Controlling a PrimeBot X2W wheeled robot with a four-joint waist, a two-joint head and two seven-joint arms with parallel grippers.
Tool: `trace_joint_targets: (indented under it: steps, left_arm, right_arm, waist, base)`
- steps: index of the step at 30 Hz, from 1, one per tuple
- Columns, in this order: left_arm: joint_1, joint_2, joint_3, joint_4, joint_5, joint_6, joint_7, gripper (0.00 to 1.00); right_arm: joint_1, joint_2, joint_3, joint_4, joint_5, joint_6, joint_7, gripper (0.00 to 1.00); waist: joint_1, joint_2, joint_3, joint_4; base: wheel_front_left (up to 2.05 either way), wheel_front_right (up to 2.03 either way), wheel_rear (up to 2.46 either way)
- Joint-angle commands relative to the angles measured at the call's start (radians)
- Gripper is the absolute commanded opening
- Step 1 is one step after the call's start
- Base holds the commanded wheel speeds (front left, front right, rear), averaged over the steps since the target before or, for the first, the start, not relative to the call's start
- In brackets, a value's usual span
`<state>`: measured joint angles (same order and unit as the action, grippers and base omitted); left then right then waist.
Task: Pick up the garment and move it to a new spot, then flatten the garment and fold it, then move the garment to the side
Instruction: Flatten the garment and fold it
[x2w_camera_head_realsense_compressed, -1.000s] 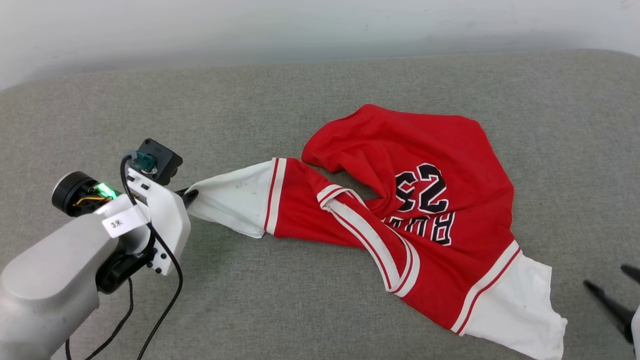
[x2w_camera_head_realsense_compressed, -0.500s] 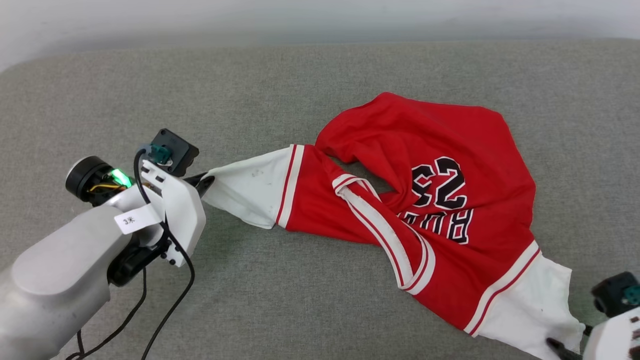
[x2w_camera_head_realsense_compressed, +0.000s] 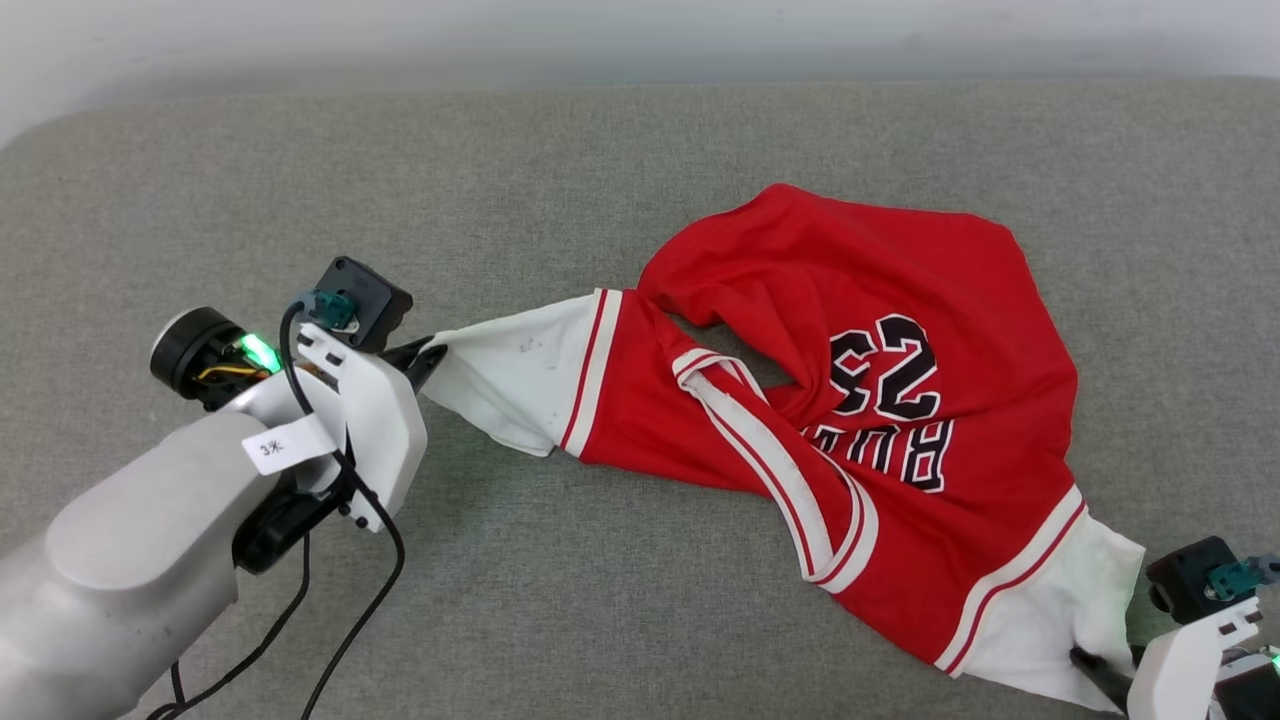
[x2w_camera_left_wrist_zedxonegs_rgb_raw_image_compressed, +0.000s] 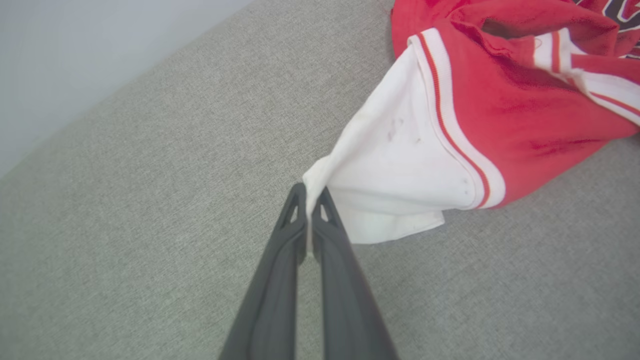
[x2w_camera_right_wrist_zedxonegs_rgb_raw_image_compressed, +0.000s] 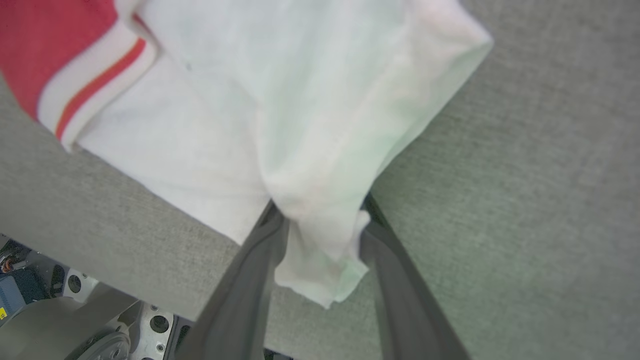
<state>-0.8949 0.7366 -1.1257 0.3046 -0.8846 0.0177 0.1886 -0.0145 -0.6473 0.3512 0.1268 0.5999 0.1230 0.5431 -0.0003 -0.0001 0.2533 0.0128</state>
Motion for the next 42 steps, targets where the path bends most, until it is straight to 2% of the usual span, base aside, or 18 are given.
trace_joint_targets:
  steps: [1, 8, 11, 18, 28, 35, 42]
  left_arm:
    - [0.016, -0.005, -0.002, 0.002, -0.001, 0.001, -0.013, 0.00]
    - [0.045, 0.013, 0.008, -0.025, 0.018, 0.028, -0.079, 0.00]
    - [0.051, 0.030, 0.022, -0.057, 0.031, 0.053, -0.122, 0.00]
    - [0.027, 0.074, 0.060, -0.162, 0.080, 0.118, -0.203, 0.00]
    - [-0.070, 0.144, 0.141, -0.329, 0.145, 0.203, -0.246, 0.00]
    - [-0.179, 0.156, 0.184, -0.393, 0.184, 0.203, -0.231, 0.00]
    - [-0.288, 0.123, 0.218, -0.393, 0.200, 0.186, -0.225, 0.00]
  right_arm:
    - [-0.006, 0.059, 0.060, 0.020, 0.015, 0.014, -0.020, 0.00]
    - [-0.042, 0.002, -0.068, -0.040, 0.016, 0.007, -0.148, 0.00]
    - [-0.045, 0.004, -0.131, -0.079, 0.007, 0.007, -0.171, 0.00]
    - [-0.065, 0.018, -0.245, -0.198, 0.010, 0.007, -0.157, 0.00]
    - [-0.196, 0.009, -0.380, -0.342, -0.009, 0.007, -0.118, 0.00]
    - [-0.349, 0.007, -0.418, -0.385, -0.016, 0.007, -0.087, 0.00]
    - [-0.547, -0.012, -0.368, -0.343, -0.018, 0.007, -0.067, 0.00]
  waist:
    - [0.0003, 0.0001, -0.015, -0.001]
    - [0.0003, 0.0001, -0.072, -0.005]
    - [0.0003, 0.0001, -0.097, -0.004]
    - [0.0003, 0.0001, -0.136, 0.007]
    - [0.0003, 0.0001, -0.176, 0.025]
    - [0.0003, 0.0001, -0.186, 0.037]
    - [0.0003, 0.0001, -0.159, 0.042]
  base:
    - [0.00, 0.00, 0.00]
    - [0.00, 0.00, 0.00]
    - [0.00, 0.00, 0.00]
    - [0.00, 0.00, 0.00]
    - [0.00, 0.00, 0.00]
    - [0.00, 0.00, 0.00]
    - [0.00, 0.00, 0.00]
